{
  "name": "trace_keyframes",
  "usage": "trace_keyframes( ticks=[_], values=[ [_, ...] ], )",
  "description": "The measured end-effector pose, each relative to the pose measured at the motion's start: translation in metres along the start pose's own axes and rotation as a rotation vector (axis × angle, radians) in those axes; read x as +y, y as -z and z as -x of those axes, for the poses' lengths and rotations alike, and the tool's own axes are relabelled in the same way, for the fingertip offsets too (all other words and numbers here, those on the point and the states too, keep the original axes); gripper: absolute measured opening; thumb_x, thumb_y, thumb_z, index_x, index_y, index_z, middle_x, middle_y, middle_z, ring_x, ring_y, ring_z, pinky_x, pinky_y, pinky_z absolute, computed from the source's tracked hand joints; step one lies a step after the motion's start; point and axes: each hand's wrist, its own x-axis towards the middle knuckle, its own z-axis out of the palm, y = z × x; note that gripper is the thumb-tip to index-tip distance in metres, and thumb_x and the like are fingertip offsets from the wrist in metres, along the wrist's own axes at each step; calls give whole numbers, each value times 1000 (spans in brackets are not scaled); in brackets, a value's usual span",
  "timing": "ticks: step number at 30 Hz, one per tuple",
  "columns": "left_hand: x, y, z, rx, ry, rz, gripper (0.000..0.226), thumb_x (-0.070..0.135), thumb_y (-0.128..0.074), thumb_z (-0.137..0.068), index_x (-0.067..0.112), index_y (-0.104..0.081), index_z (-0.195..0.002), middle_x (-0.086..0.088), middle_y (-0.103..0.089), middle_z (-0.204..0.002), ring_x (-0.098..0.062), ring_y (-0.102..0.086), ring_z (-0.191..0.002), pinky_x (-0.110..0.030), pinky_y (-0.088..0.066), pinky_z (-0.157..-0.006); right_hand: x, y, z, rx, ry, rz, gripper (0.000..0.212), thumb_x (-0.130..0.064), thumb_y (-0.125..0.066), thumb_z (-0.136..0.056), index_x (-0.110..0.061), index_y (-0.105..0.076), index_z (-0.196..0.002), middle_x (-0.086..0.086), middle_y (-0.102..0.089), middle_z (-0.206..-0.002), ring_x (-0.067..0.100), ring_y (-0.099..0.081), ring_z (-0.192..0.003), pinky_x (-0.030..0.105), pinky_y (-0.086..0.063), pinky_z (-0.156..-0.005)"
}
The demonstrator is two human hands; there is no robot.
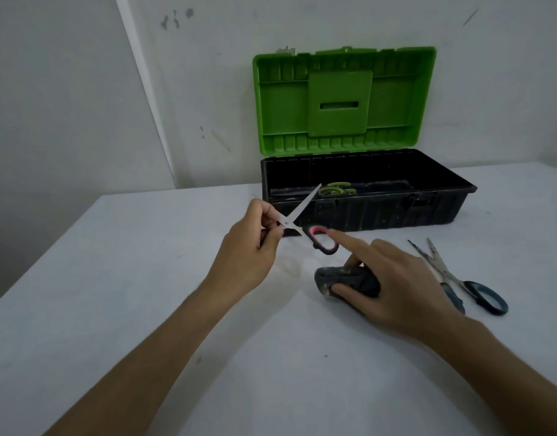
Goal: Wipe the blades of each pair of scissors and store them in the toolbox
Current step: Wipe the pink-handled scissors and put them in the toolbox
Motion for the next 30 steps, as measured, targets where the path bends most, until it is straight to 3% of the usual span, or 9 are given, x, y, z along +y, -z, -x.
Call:
trace_keyframes(
  ticks=[4, 8, 11, 14, 17, 21, 23, 27, 30],
  values=[
    [6, -6, 1, 49, 149, 184, 19, 28, -62, -94, 16, -51, -103, 1, -62, -89, -3, -50, -68, -14, -43, -66, -6, -4, 0, -22, 22, -5, 79, -57, -61, -83, -39, -28, -154, -18, -59, -91, 7, -52, -76, 25, -47, -56],
    [16, -8, 0, 73, 453, 463, 42, 46, -76, -78, 18, -52, -98, 0, -57, -78, -9, -53, -67, -20, -40, -63, -8, -1, -1, -7, 100, -5, 82, -53, -67, -82, -35, -30, -153, -15, -61, -88, 5, -47, -71, 23, -45, -52],
    [20, -10, 0, 96, 534, 497, 42, 42, -78, -78, 10, -60, -98, 5, -57, -71, -5, -54, -65, -20, -41, -64, -12, -3, -1, -47, 218, 19, 84, -46, -76, -80, -32, -35, -152, -14, -59, -83, 5, -42, -69, 21, -41, -49],
    [16, -9, 0, 104, 546, 583, 27, 28, -78, -81, 11, -59, -92, 0, -61, -75, -10, -63, -71, -29, -52, -71, -13, -5, 0, -45, 244, -34, 77, -50, -69, -84, -35, -35, -151, -15, -59, -85, 3, -40, -71, 22, -41, -49],
    [16, -6, -1, 107, 592, 612, 24, 33, -72, -87, 14, -59, -93, 4, -68, -68, -7, -68, -60, -25, -57, -62, -12, -3, 1, -3, 183, -108, 73, -55, -63, -84, -36, -36, -150, -17, -61, -88, 4, -51, -72, 22, -48, -54],
    [21, -6, 0, 71, 648, 599, 36, 41, -63, -92, 6, -65, -101, -6, -76, -77, -11, -66, -49, -20, -44, -48, -9, -3, 1, 27, 74, -203, 72, -56, -64, -82, -38, -38, -147, -22, -61, -93, 5, -57, -76, 26, -54, -62],
    [21, -6, 2, 34, 668, 614, 37, 42, -62, -93, 6, -70, -98, -4, -72, -65, -8, -58, -42, -18, -39, -43, -10, -4, 0, 33, 26, -217, 71, -58, -64, -82, -40, -39, -145, -23, -61, -92, 4, -58, -77, 28, -55, -63],
    [21, -4, 2, -102, 721, 734, 34, 50, -68, -85, 16, -70, -87, 3, -63, -62, -12, -51, -53, -25, -38, -57, -10, -6, -2, 54, -91, -248, 73, -56, -67, -80, -38, -39, -144, -21, -63, -89, 3, -60, -76, 29, -54, -64],
    [18, -5, 0, -107, 683, 740, 28, 33, -78, -80, 16, -61, -94, -1, -62, -74, -14, -58, -67, -30, -47, -67, -10, -5, -4, 57, -158, -285, 76, -54, -67, -78, -39, -36, -145, -20, -64, -86, 4, -62, -76, 33, -55, -66]
  ],
)
